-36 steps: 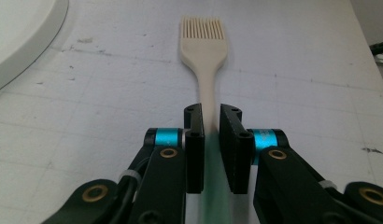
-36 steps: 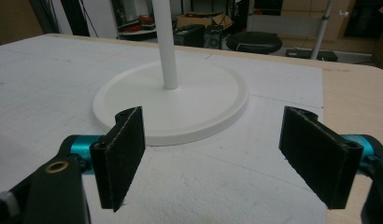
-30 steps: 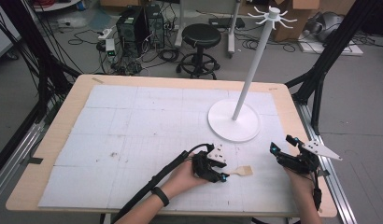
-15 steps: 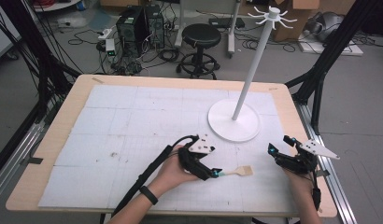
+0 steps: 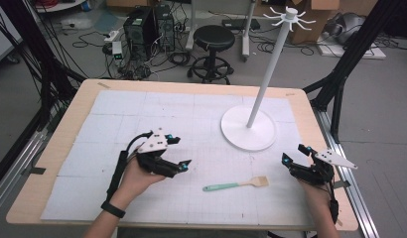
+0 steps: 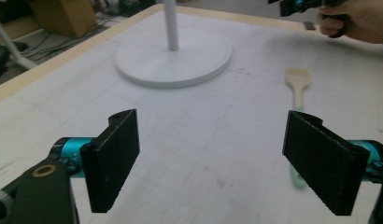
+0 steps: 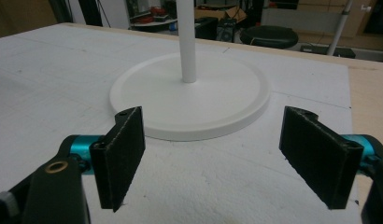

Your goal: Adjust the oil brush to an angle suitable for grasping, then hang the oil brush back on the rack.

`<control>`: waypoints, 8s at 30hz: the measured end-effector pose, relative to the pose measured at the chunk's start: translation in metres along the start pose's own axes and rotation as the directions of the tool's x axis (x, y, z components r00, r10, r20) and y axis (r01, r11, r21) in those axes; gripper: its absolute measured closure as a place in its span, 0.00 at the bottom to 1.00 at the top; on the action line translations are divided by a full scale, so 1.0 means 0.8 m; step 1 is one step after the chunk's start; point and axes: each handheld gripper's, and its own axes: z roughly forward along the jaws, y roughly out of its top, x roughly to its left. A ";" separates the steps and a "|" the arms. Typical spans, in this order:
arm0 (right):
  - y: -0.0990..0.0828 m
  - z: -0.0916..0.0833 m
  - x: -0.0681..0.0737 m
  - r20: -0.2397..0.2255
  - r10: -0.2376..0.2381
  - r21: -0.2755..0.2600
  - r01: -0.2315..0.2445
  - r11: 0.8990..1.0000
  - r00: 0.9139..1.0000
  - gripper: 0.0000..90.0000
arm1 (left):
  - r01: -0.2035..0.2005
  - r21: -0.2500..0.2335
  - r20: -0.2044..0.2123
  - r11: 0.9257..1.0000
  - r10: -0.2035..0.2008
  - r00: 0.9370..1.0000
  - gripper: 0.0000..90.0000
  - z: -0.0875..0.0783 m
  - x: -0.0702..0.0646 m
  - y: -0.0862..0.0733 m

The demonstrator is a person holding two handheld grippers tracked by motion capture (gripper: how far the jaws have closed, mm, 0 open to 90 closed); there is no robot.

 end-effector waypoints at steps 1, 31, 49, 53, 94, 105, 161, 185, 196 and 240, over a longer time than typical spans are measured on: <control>0.000 0.000 0.001 0.000 0.001 0.001 -0.001 1.000 1.000 0.24 | -0.001 -0.004 -0.011 1.000 0.001 1.000 0.21 -0.008 0.005 -0.005; 0.000 0.004 0.009 -0.039 -0.014 0.017 0.015 1.000 0.999 0.23 | 0.105 -0.179 -0.341 0.978 -0.161 0.926 0.18 -0.164 0.089 -0.115; 0.007 0.002 0.003 -0.125 -0.014 -0.008 0.014 1.000 0.992 0.18 | 0.104 -0.190 -0.319 0.976 -0.161 0.934 0.18 -0.162 0.088 -0.112; 0.013 0.005 0.007 -0.187 -0.047 -0.002 0.048 0.999 0.981 0.18 | 0.100 -0.193 -0.315 0.976 -0.158 0.936 0.18 -0.162 0.086 -0.111; 0.019 0.080 0.123 -0.670 -0.206 0.167 0.416 0.894 0.713 0.36 | 0.093 -0.174 -0.291 0.980 -0.141 0.946 0.18 -0.153 0.084 -0.108; 0.009 0.088 0.130 -0.715 -0.205 0.218 0.492 0.843 0.669 0.56 | 0.095 -0.161 -0.281 0.982 -0.138 0.950 0.18 -0.150 0.084 -0.108; 0.027 0.073 0.119 -0.656 -0.234 0.210 0.472 0.856 0.717 0.91 | 0.101 -0.152 -0.282 0.983 -0.141 0.949 0.18 -0.150 0.086 -0.111; 0.126 0.002 0.066 -0.325 -0.232 -0.050 0.229 0.972 0.917 0.92 | 0.099 -0.161 -0.282 0.982 -0.142 0.949 0.18 -0.153 0.086 -0.111; 0.179 -0.039 0.032 -0.202 -0.142 -0.200 0.101 0.975 0.969 0.92 | 0.095 -0.159 -0.279 0.983 -0.137 0.950 0.18 -0.152 0.086 -0.111; 0.279 -0.045 0.006 -0.074 -0.053 -0.371 0.022 0.928 0.996 0.91 | 0.097 -0.167 -0.275 0.981 -0.141 0.951 0.18 -0.154 0.086 -0.111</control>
